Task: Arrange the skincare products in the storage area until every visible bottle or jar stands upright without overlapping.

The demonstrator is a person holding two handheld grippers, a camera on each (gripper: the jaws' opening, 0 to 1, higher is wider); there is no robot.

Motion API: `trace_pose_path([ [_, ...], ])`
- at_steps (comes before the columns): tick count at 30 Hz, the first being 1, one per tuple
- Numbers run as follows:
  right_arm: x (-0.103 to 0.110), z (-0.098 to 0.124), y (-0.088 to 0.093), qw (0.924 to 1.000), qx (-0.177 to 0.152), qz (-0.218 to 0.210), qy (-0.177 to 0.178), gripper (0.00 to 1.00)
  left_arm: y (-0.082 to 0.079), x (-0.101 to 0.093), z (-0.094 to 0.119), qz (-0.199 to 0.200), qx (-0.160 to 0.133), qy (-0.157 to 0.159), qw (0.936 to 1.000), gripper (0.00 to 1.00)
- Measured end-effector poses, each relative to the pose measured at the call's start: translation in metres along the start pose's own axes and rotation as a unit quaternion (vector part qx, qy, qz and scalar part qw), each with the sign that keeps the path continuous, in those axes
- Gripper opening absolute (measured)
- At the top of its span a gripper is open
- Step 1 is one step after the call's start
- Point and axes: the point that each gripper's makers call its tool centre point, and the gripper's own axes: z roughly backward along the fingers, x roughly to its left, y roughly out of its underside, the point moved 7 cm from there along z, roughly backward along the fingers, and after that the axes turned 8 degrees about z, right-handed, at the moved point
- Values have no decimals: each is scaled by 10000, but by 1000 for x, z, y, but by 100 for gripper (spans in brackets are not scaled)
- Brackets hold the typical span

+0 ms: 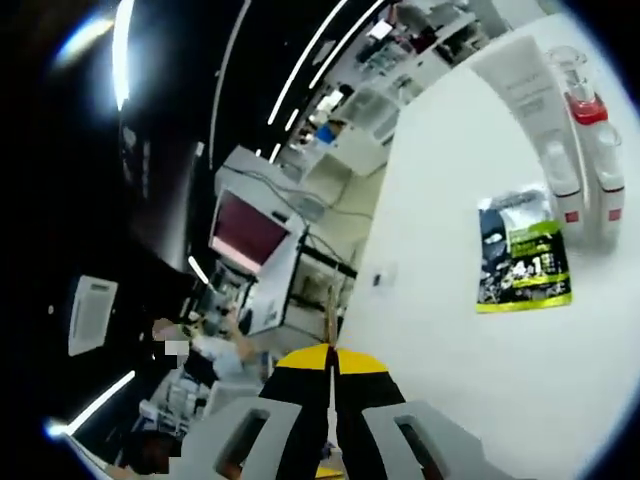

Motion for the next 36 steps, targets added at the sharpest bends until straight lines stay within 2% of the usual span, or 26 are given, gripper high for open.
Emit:
trace_pose_path([
  [6, -6, -4, -3, 9998, 90, -77, 144, 0, 1, 3, -2, 54, 69, -40, 10000, 0],
  [12, -18, -13, -6, 9992, 140, -143, 351, 0, 0, 4, -2, 8, 8, -83, 10000, 0],
  [15, -25, -21, -7, 9985, 195, -204, 473, 0, -1, 4, -1, -18, -37, -103, 9999, 0],
  [24, -42, -54, -22, 9955, 48, -435, 844, 0, -2, 7, 0, -10, -135, -158, 9998, 0],
  [29, -53, -74, -27, 9930, 133, -352, 1121, 0, -1, 7, -1, 6, -102, -165, 9998, 0],
  [36, -66, -90, -31, 9890, 179, -338, 1427, 0, -1, 8, -1, 58, -147, -188, 9997, 0],
])
